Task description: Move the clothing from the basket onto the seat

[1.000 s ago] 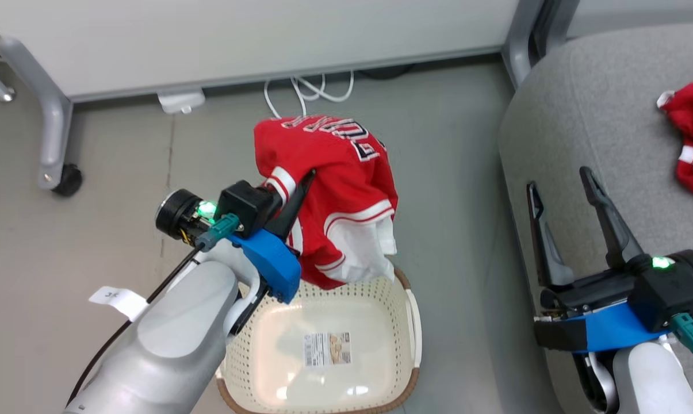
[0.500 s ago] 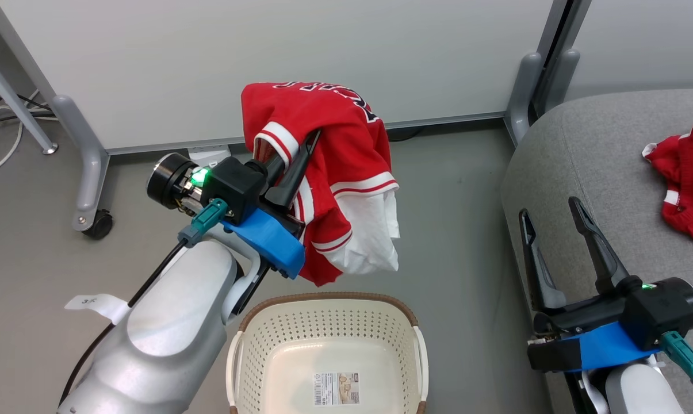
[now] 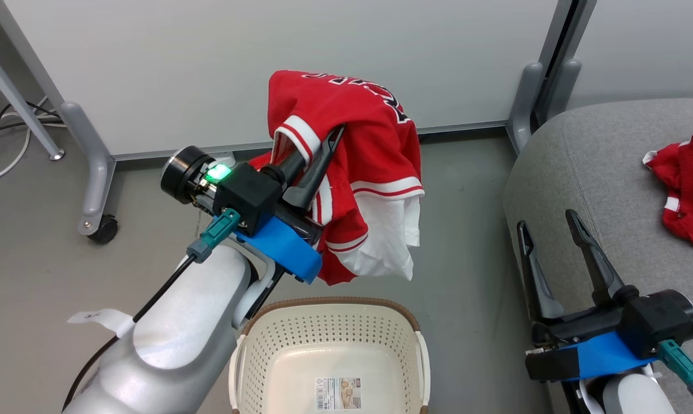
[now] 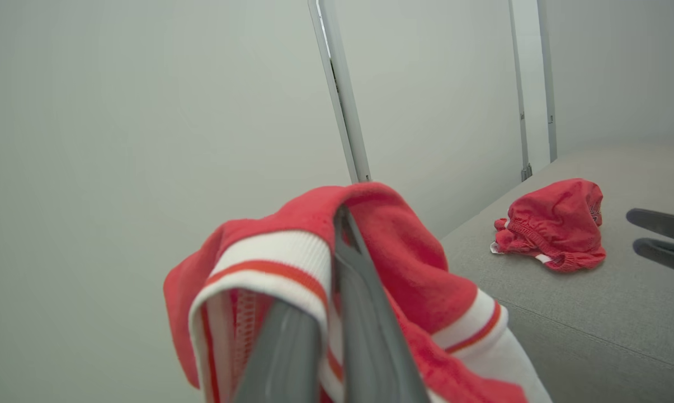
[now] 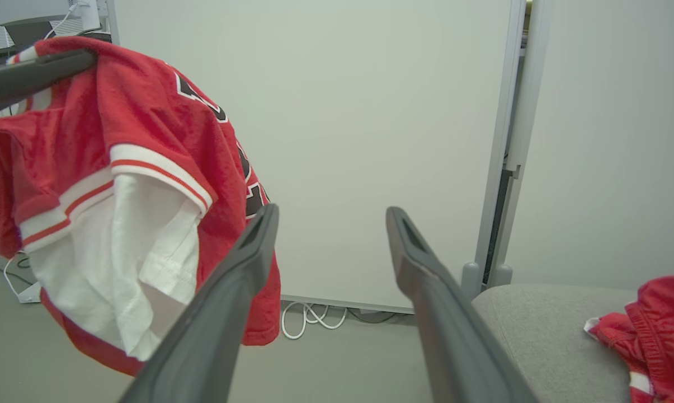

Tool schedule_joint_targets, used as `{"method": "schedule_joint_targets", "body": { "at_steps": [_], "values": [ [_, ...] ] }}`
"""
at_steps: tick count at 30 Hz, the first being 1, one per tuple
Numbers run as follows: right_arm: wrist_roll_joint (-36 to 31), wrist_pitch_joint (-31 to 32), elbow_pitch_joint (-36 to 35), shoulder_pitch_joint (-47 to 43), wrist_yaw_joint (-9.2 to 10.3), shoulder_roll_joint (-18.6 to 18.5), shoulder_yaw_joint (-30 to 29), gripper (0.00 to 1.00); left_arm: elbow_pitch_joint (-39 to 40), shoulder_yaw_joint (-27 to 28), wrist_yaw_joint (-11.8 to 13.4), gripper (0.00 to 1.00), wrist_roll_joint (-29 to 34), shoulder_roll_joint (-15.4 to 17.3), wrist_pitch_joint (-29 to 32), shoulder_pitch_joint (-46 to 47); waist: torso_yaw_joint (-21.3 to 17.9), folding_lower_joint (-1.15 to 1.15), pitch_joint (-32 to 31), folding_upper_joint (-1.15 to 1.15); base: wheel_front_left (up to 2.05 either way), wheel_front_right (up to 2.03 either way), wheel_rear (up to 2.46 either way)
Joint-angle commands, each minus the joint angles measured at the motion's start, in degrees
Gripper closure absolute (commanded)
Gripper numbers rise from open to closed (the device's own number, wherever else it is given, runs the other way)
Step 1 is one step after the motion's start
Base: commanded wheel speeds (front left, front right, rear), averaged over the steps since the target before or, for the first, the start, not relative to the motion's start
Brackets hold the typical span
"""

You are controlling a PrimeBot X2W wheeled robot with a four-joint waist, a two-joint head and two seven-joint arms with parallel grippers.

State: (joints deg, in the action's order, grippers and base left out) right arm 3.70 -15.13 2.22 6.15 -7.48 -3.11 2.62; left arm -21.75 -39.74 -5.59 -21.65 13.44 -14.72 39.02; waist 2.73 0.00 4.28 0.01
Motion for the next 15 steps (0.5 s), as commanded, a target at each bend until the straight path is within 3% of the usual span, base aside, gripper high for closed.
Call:
{"method": "schedule_joint_targets", "body": {
  "at_steps": [1, 15],
  "values": [
    [0.4, 0.0, 0.1, -0.6, -0.03, 0.2, 0.0, 0.00, 0.6, -0.1, 0.3, 1.00, 0.0, 0.0, 0.1, -0.4, 0.1, 0.00, 0.0, -0.01, 0.00, 0.00, 0.00],
    [0.1, 0.0, -0.4, 1.4, -0.03, 0.3, 1.3, 0.00, 4.6, -1.8, 0.9, 1.00, -0.2, -0.1, 1.6, -1.1, 0.7, 0.00, 0.4, -0.01, 0.00, 0.00, 0.00]
  ]
}}
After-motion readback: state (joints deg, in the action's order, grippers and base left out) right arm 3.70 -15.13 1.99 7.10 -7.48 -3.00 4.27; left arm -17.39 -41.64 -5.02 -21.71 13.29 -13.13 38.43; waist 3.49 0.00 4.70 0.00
